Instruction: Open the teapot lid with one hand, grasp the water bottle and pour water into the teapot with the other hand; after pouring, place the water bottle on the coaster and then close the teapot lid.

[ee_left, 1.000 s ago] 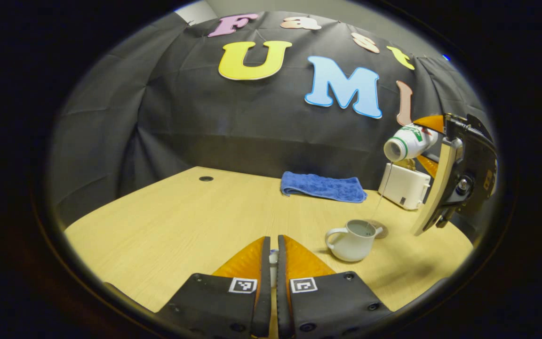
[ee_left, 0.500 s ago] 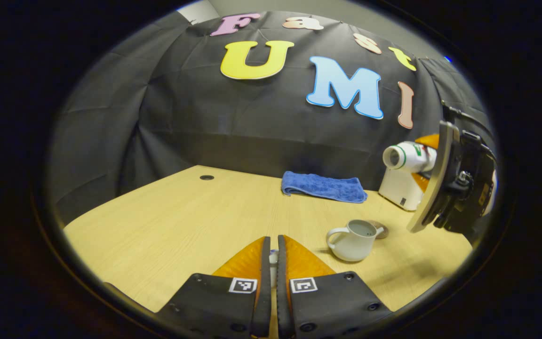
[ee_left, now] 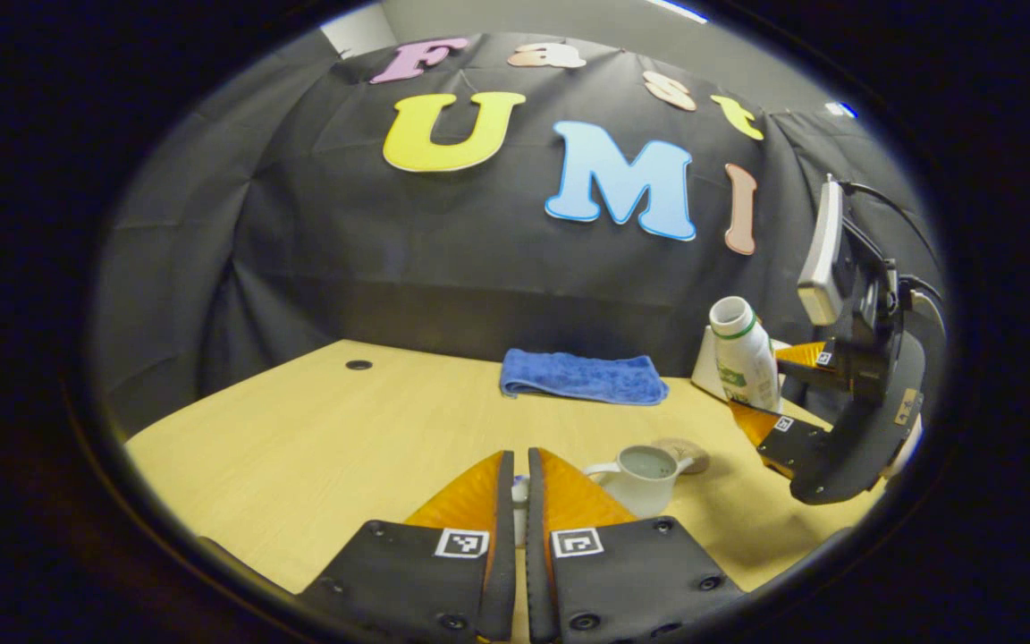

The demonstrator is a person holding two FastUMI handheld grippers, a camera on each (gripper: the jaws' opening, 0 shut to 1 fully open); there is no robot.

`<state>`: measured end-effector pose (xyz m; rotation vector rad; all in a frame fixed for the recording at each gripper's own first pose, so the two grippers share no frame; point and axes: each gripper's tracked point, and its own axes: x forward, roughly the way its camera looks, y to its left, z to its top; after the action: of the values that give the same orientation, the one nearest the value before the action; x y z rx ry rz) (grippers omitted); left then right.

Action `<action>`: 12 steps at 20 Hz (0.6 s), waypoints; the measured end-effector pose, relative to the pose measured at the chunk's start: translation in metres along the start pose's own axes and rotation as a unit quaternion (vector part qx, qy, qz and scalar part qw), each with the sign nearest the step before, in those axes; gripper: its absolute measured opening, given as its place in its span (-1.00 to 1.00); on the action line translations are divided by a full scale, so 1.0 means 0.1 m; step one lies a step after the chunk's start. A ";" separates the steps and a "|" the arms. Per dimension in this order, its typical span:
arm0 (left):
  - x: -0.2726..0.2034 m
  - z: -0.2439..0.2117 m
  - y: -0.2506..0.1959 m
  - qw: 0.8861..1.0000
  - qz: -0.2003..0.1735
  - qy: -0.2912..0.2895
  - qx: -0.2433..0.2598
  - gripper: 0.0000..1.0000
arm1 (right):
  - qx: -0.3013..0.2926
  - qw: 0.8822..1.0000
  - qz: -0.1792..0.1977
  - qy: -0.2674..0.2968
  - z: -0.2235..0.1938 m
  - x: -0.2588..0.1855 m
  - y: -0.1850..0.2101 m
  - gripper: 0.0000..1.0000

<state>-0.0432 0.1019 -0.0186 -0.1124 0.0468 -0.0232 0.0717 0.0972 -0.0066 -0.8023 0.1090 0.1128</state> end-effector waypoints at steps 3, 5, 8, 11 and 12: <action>0.16 0.09 -0.18 1.000 -0.020 -0.004 0.008 -0.76 | 0.072 0.997 0.032 0.011 -0.07 0.01 0.07 0.45; 0.28 0.15 -0.32 0.999 -0.033 -0.008 0.016 -0.76 | 0.105 0.993 0.045 0.015 -0.11 -0.01 0.10 0.45; 0.46 0.21 -0.53 0.998 -0.046 -0.011 0.029 -0.77 | 0.136 0.989 0.046 0.016 -0.17 -0.08 0.05 0.44; 0.57 0.19 -0.80 0.997 -0.061 -0.009 0.041 -0.70 | 0.145 0.989 0.039 0.017 -0.35 -0.17 -0.16 0.45; 0.60 0.18 -0.87 0.997 -0.065 -0.007 0.045 -0.77 | 0.146 0.988 0.037 0.018 -0.39 -0.19 -0.19 0.44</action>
<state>0.0154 0.0163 0.0061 -0.0258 0.0243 -0.1533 0.0534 0.0544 -0.0173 -0.5071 0.1850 0.1494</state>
